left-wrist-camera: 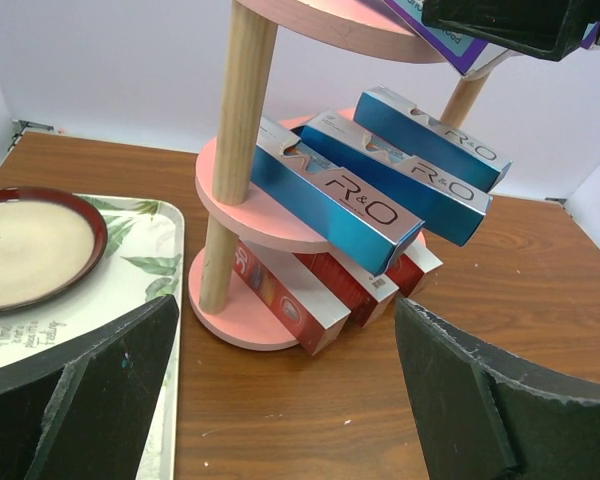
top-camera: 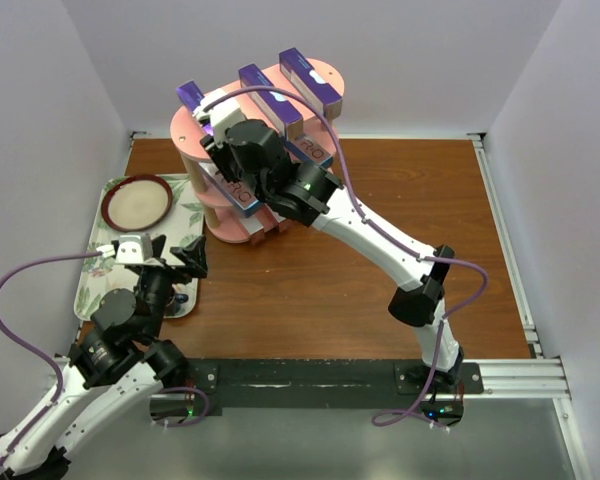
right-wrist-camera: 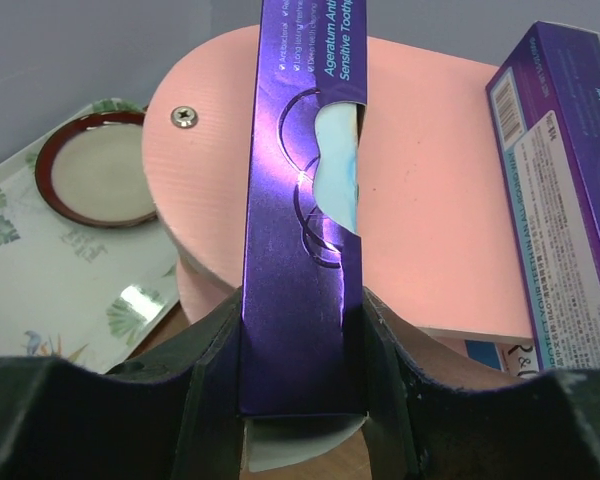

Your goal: Place and organize the toothpastes onto the shelf

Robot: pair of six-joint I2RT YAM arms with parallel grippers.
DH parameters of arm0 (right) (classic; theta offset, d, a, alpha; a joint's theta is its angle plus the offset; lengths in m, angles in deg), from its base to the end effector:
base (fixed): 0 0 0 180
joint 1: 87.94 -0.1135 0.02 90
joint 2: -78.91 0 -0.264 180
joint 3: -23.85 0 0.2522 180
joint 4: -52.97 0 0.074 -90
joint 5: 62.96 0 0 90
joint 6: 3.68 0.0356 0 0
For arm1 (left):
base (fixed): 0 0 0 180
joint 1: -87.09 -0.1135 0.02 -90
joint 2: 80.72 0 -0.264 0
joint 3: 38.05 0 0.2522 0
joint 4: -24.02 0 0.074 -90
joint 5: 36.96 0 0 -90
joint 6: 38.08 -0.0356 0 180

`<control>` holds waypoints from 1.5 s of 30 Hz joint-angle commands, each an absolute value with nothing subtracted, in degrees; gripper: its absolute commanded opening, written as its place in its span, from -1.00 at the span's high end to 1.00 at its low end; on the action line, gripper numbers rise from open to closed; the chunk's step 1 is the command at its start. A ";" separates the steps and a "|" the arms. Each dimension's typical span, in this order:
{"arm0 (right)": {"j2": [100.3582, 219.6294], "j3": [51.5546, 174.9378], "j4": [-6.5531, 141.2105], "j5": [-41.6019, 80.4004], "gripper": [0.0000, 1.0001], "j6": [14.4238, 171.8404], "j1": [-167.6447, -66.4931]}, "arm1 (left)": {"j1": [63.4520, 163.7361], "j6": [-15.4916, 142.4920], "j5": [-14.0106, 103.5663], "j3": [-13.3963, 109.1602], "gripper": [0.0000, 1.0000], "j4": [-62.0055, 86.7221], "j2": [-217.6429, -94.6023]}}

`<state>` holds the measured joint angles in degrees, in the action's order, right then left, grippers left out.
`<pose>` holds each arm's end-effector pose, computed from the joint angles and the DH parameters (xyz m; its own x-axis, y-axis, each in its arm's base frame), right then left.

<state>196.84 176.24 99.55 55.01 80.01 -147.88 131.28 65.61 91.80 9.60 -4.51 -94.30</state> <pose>0.2422 0.3852 0.4673 -0.0458 -0.2729 -0.9610 -0.5430 0.8142 -0.2053 0.0683 -0.0353 0.3266 0.0444 -0.3005 -0.9527 0.1104 0.9493 -0.2943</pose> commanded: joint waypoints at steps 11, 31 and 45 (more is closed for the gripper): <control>194.67 178.24 99.08 53.85 -0.39 81.66 -146.13 | 130.07 64.05 90.83 9.46 -0.89 -3.54 -94.69; 165.41 149.10 93.54 54.29 -0.97 90.71 -128.65 | 128.58 66.16 102.70 9.46 -1.00 -6.00 -87.14; 129.82 107.52 95.21 64.74 -0.97 95.37 -111.23 | 128.58 65.46 102.08 17.98 -1.00 -13.73 -86.08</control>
<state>138.22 116.16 95.49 59.55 92.45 -111.23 128.83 65.99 100.87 13.54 -11.07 -87.18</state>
